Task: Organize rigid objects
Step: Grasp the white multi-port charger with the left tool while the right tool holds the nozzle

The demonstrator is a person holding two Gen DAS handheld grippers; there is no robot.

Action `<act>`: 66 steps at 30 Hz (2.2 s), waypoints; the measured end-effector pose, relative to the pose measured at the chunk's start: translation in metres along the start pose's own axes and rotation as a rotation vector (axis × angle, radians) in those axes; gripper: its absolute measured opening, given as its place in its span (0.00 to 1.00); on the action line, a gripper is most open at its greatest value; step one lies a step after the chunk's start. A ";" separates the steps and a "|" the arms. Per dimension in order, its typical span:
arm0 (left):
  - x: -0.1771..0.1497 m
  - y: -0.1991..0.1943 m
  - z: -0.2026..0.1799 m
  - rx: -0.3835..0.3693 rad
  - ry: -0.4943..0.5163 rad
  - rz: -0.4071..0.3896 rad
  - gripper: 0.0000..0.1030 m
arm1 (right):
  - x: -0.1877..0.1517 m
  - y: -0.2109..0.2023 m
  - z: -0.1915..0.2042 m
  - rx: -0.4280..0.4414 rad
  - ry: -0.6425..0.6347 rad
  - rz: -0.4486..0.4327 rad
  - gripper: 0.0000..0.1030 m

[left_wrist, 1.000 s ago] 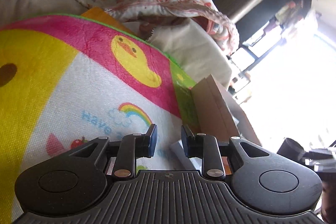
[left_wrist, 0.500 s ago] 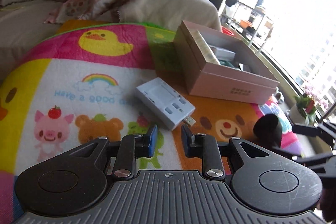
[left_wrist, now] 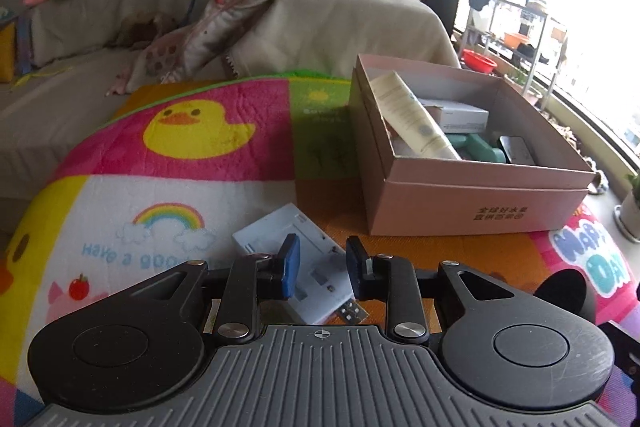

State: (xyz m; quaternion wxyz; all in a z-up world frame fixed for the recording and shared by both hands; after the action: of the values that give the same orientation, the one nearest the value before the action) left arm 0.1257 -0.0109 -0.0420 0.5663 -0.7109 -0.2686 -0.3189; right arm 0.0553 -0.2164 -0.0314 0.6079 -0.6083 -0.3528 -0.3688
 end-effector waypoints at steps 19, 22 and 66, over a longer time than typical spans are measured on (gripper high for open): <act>-0.005 0.008 -0.022 -0.021 0.138 0.016 0.56 | -0.009 0.009 -0.017 0.074 0.145 0.072 0.89; -0.009 0.003 -0.013 0.027 0.176 -0.001 0.57 | -0.010 0.012 -0.020 0.079 0.170 0.087 0.89; -0.004 0.020 0.020 -0.068 0.076 0.015 0.51 | -0.023 0.032 -0.016 0.084 0.132 0.238 1.00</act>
State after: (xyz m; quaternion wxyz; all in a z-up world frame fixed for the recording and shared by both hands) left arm 0.1412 0.0040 -0.0609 0.5540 -0.7191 -0.2307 -0.3502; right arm 0.0722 -0.2319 -0.0672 0.6940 -0.5944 -0.2527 -0.3181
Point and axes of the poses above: each gripper's, at about its wrist camera, not at the fingertips, and y roughly the way its jaws point, z to its left, x to its top, the point moved 10 cm from there along y, roughly the way its jaws point, and after that the axes turned 11 degrees about -x, right-handed, at the moved point
